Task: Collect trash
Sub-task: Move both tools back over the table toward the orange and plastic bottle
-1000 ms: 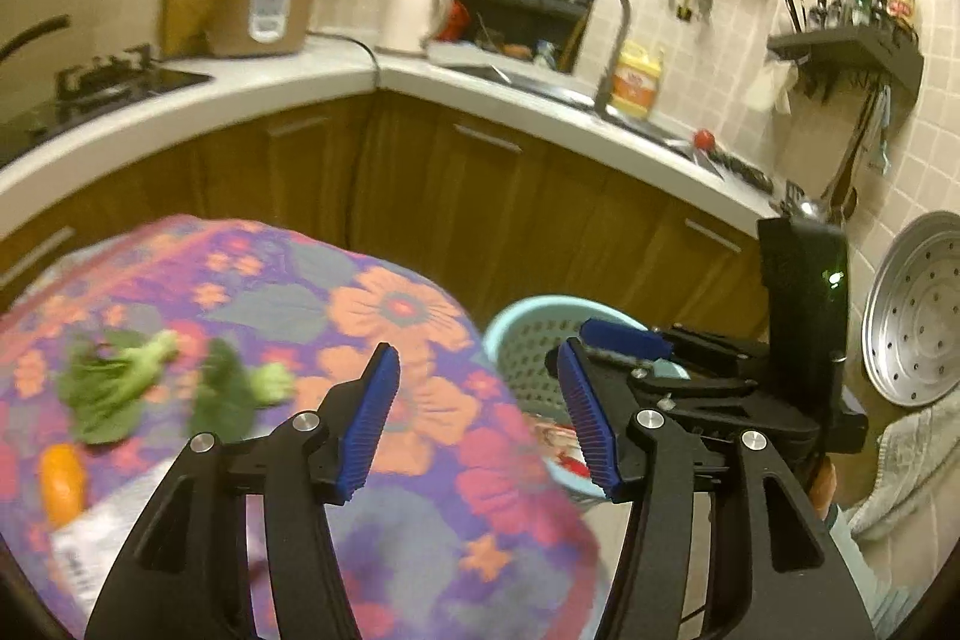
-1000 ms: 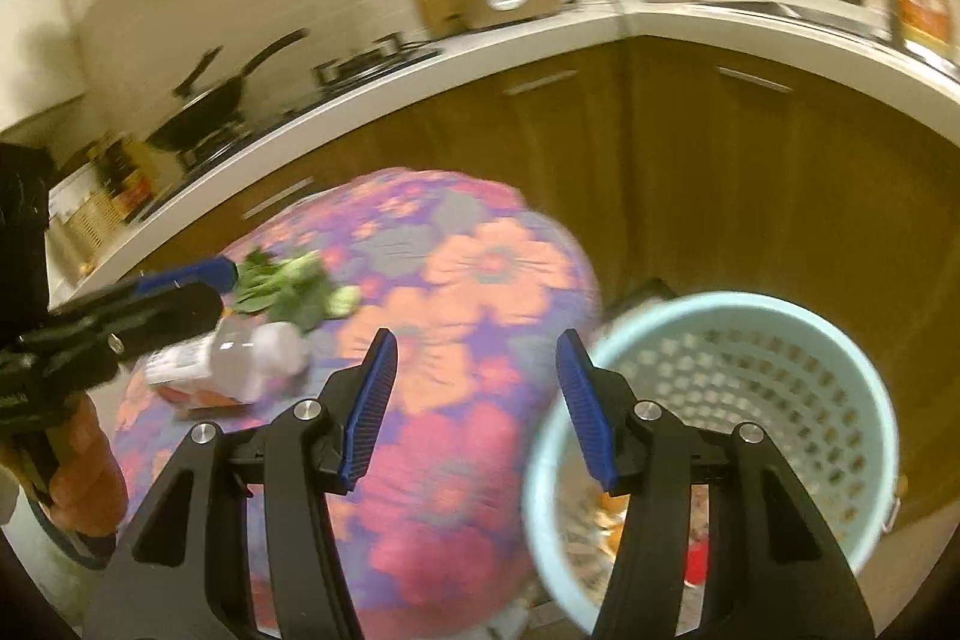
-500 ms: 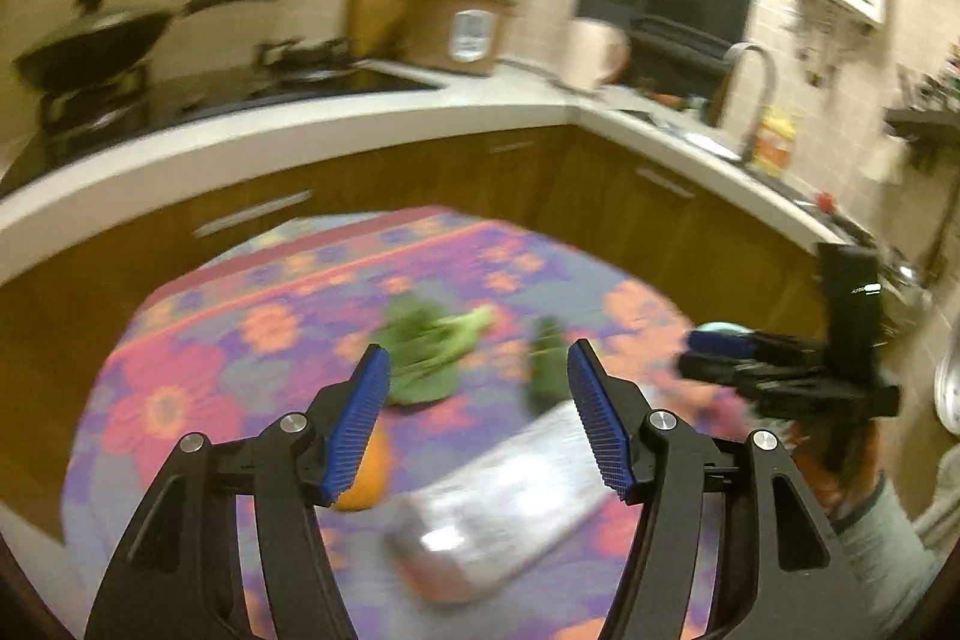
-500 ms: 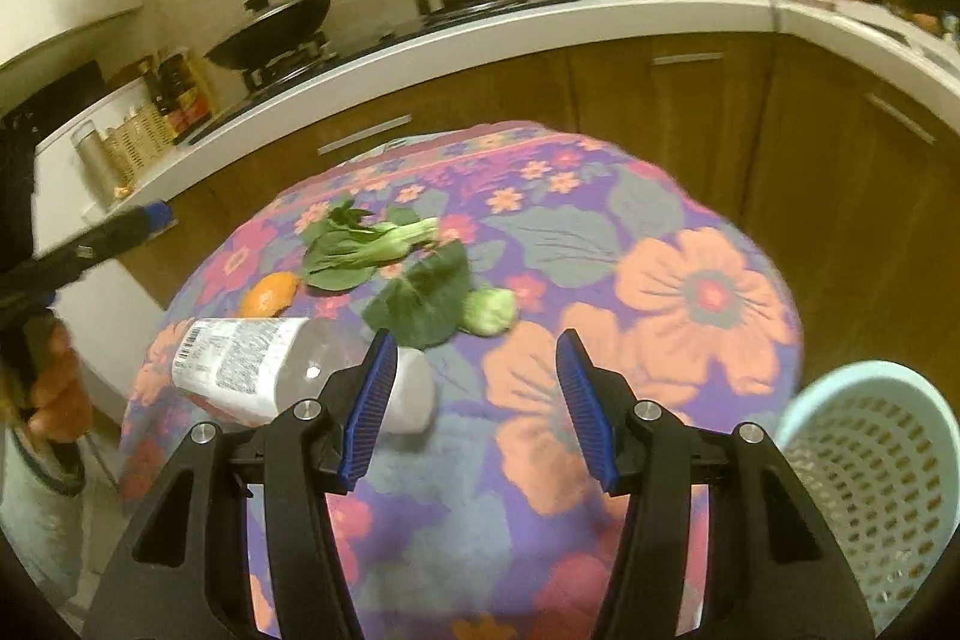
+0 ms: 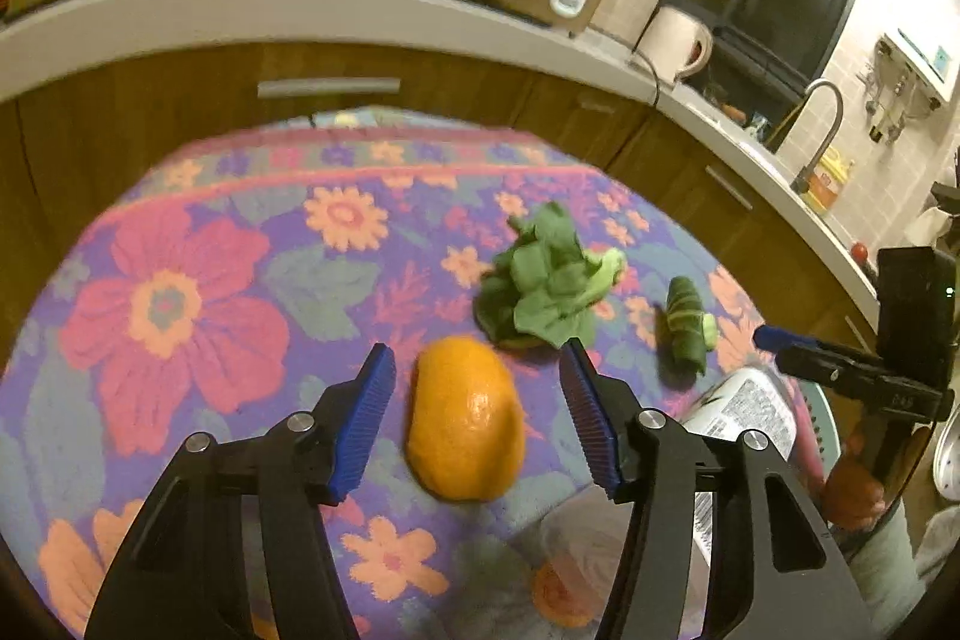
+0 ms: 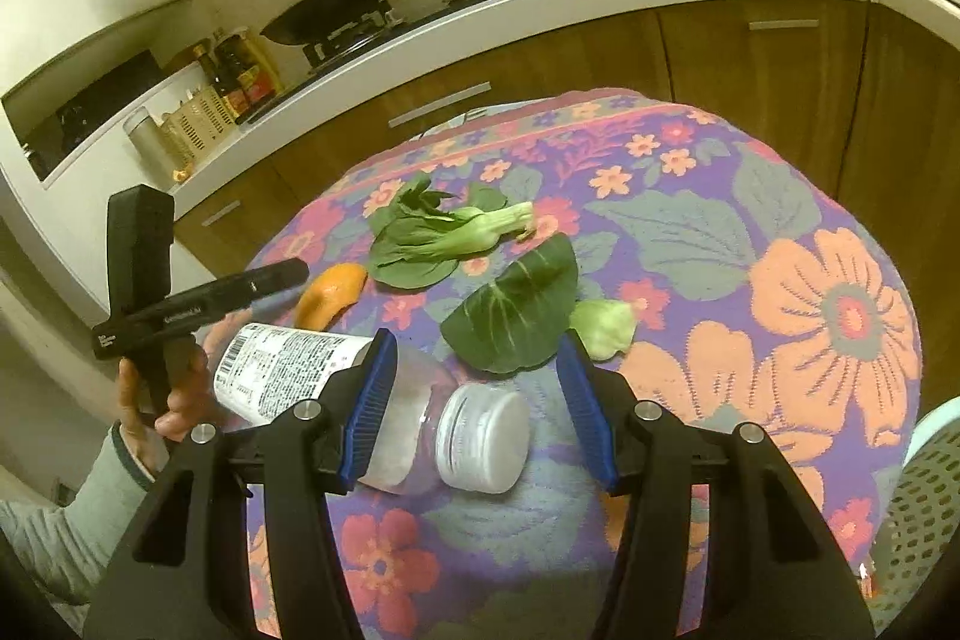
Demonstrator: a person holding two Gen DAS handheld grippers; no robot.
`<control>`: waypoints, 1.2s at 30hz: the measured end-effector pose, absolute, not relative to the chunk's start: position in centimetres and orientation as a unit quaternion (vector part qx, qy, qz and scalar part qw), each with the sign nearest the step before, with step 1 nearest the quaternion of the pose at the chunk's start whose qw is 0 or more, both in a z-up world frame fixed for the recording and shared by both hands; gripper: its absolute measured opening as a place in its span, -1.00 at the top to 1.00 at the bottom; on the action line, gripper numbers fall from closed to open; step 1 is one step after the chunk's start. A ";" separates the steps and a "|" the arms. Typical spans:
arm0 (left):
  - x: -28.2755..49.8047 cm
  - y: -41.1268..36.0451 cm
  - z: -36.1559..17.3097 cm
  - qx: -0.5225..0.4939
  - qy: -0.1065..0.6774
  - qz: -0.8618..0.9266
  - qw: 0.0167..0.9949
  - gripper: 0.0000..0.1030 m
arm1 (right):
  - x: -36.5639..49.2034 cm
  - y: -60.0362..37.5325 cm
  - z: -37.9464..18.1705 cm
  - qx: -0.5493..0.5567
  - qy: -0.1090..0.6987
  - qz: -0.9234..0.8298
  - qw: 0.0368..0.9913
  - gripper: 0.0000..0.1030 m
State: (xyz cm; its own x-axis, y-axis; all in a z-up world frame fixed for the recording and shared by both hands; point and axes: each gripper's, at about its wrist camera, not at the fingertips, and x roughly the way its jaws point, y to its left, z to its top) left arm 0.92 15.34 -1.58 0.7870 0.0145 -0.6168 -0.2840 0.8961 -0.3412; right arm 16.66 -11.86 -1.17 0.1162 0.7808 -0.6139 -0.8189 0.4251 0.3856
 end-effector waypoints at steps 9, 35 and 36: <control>0.5 16.1 -3.1 -0.220 0.359 0.084 0.903 -0.06 | 14.8 -11.1 -1.2 -0.060 0.396 0.576 0.712 -0.22; 1.0 16.5 -4.0 -0.241 0.369 0.064 0.895 -0.07 | 4.0 -6.0 -0.6 -0.358 0.269 0.627 0.637 -0.49; 1.0 16.5 -4.0 -0.241 0.369 0.063 0.895 -0.07 | 3.9 -5.7 -0.8 -0.364 0.268 0.625 0.636 -0.49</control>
